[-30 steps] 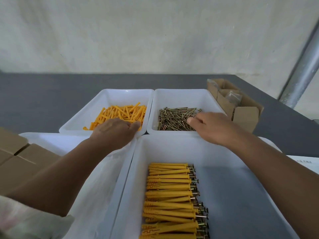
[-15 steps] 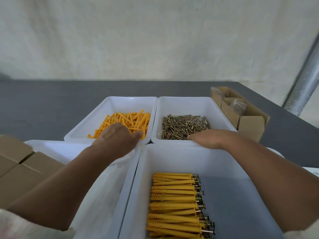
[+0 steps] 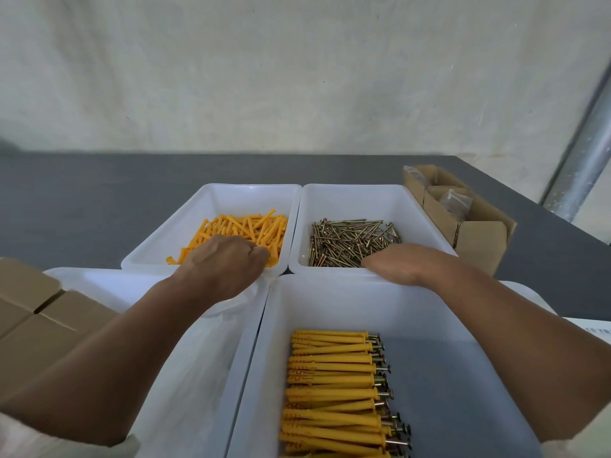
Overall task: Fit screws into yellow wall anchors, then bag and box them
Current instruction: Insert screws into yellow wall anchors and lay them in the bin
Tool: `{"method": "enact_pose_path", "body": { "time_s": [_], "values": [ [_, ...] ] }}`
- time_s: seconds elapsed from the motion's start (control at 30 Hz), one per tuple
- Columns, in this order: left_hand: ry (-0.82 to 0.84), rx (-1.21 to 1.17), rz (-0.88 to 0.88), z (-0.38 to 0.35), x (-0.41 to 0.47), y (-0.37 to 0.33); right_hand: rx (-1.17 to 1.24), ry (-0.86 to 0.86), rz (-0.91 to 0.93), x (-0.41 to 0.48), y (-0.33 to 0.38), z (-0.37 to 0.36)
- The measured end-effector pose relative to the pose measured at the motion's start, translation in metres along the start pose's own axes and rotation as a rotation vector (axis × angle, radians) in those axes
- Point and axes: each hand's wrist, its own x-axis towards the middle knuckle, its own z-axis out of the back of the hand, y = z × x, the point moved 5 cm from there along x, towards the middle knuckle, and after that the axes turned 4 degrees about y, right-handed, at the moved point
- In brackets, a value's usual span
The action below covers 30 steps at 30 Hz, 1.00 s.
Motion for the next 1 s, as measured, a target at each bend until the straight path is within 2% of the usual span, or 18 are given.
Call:
{"method": "enact_pose_path", "body": {
  "time_s": [0.13,0.33,0.5,0.6,0.7,0.77,0.87,1.0],
  "values": [
    [0.022,-0.071,-0.069,0.0,-0.002,-0.004,-0.035,-0.1,-0.039,0.0,-0.004,0.001],
    [0.024,-0.021,-0.106,-0.003,-0.006,-0.009,-0.026,-0.252,-0.032,0.003,-0.008,0.003],
    [-0.176,-0.099,-0.136,0.004,-0.006,-0.014,0.076,-0.357,-0.025,-0.007,-0.007,0.007],
    [-0.326,-0.359,-0.153,0.013,-0.01,-0.02,0.166,-0.408,-0.048,-0.013,-0.006,0.011],
    [-0.209,-0.86,-0.133,0.009,-0.012,-0.03,0.027,-0.432,-0.019,-0.016,-0.003,0.016],
    [-0.061,-1.044,-0.139,-0.001,-0.015,-0.043,0.055,-0.498,0.06,-0.022,-0.002,0.019],
    [0.076,-1.055,-0.184,-0.016,-0.021,-0.059,0.086,-0.55,0.129,-0.029,-0.003,0.022],
    [0.083,-0.937,-0.246,-0.022,-0.025,-0.066,0.071,-0.585,0.163,-0.027,-0.004,0.022]
  ]
}}
